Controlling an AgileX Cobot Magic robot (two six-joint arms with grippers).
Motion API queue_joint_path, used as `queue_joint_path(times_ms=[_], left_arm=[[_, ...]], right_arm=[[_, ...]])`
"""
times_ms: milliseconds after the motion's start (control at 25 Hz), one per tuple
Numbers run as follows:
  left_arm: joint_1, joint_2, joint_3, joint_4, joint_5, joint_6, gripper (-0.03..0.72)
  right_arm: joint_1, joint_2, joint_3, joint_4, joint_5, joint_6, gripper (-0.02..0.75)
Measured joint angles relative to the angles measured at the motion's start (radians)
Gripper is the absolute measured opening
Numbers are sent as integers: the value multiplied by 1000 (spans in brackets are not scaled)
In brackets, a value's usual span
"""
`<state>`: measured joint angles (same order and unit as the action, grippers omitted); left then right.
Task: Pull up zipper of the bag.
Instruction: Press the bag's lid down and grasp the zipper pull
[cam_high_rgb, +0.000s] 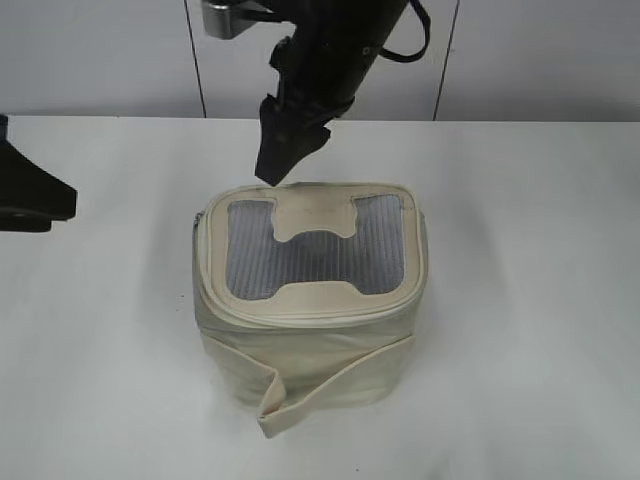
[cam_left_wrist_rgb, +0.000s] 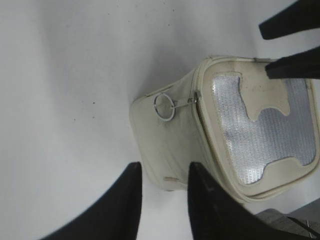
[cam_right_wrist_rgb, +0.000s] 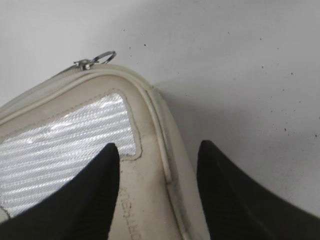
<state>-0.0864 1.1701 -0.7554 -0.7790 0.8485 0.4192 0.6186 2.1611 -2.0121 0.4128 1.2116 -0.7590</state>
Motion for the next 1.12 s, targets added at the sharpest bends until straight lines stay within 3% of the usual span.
queue_joint_path(times_ms=[440,1120], left_arm=[[-83,11,-2,-5,-39,0,247],[-91,98,-2,-23,-77,0,247]], right_arm=[[7,62,-49,6,-1,-10,402],[7,75,8,17,-2,13,384]])
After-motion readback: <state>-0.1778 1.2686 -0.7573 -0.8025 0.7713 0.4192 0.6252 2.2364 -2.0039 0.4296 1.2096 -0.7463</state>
